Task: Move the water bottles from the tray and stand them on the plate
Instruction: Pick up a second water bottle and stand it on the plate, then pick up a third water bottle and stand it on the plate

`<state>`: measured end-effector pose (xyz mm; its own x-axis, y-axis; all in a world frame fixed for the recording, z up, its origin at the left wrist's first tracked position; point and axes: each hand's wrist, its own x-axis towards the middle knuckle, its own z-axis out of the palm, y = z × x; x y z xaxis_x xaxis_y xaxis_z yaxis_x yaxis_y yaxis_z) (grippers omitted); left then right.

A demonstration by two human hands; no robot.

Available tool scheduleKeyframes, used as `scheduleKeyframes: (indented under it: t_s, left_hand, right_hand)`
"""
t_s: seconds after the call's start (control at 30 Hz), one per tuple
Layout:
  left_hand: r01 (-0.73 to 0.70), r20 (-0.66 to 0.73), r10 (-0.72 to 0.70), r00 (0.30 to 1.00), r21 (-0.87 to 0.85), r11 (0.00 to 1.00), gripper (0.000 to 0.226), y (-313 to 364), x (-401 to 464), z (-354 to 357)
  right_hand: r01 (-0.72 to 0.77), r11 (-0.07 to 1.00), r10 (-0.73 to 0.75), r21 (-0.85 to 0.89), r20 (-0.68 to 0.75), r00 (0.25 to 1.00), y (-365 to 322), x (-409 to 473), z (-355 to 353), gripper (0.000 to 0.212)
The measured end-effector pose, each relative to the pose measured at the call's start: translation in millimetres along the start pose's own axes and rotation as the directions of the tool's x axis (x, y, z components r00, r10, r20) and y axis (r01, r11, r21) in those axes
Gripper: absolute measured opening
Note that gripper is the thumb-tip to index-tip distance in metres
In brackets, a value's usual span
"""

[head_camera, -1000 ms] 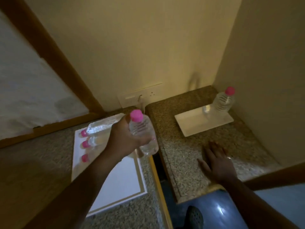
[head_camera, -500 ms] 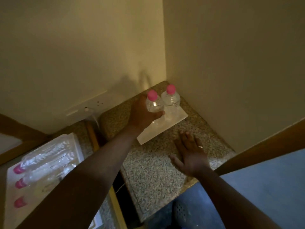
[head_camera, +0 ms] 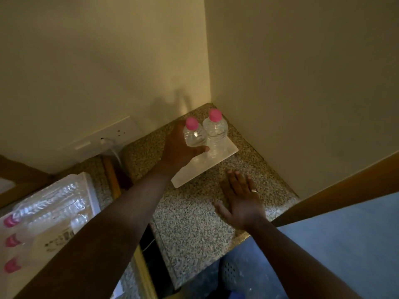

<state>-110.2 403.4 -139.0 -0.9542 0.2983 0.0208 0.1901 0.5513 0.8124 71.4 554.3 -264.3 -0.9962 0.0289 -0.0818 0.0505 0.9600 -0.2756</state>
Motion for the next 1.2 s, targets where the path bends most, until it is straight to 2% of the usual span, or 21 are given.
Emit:
scheduleKeyframes:
  t_s: [0.13, 0.27, 0.4, 0.5, 0.67, 0.77, 0.9, 0.97, 1.03, 1.2]
  left_hand:
    - [0.067, 0.021, -0.066, 0.998, -0.059, 0.996, 0.107, -8.3, -15.4, -13.9]
    - [0.243, -0.09, -0.234, 0.968, 0.099, 0.965, 0.104, -34.9, -55.6, -44.0]
    - [0.205, -0.102, -0.187, 0.977, 0.203, 0.958, 0.078, -73.1, -111.1, -97.1]
    - [0.205, -0.124, -0.174, 0.977, 0.308, 0.929, 0.071, -97.3, -148.8, -143.0]
    - [0.206, -0.298, -0.092, 0.95, 0.378, 0.902, 0.065, -138.3, -211.4, -194.2]
    - [0.263, -0.323, -0.101, 0.941, 0.509, 0.82, 0.074, -161.4, -237.9, -220.4]
    - [0.317, -0.263, -0.185, 0.947, 0.66, 0.681, 0.081, -181.6, -248.2, -245.2]
    - [0.339, -0.233, -0.246, 0.941, 0.636, 0.694, 0.075, -187.9, -248.4, -248.5]
    - [0.359, -0.218, -0.285, 0.933, 0.545, 0.758, 0.071, -189.8, -252.8, -248.1]
    - [0.283, -0.141, -0.246, 0.959, 0.429, 0.858, 0.07, -197.3, -289.2, -241.2]
  right_hand:
    - [-0.001, 1.0, 0.001, -0.012, 0.002, 1.0, -1.4, 0.0, -1.9, 0.077]
    - [-0.011, 0.999, 0.011, -0.034, 0.018, 1.0, -6.3, -1.3, -4.3, 0.079]
    - [0.011, 1.0, -0.01, -0.023, 0.034, 0.999, -30.4, -6.0, -3.6, 0.082]
    - [0.073, 0.997, -0.072, -0.017, 0.076, 0.995, -60.8, -10.8, 3.8, 0.08]
    - [0.18, 0.983, -0.176, -0.037, 0.093, 0.98, -118.8, -22.7, 21.8, 0.068]
    - [0.203, 0.977, -0.198, -0.057, 0.082, 0.977, -142.1, -25.7, 26.6, 0.067]
    - [0.199, 0.976, -0.193, -0.092, 0.073, 0.979, -152.6, -27.9, 31.2, 0.07]
    - [0.2, 0.974, -0.195, -0.102, 0.058, 0.979, -154.3, -28.6, 32.9, 0.071]
    - [0.208, 0.971, -0.203, -0.12, 0.054, 0.978, -155.8, -28.7, 32.9, 0.072]
    - [0.188, 0.973, -0.182, -0.137, 0.057, 0.982, -159.2, -29.5, 33.7, 0.075]
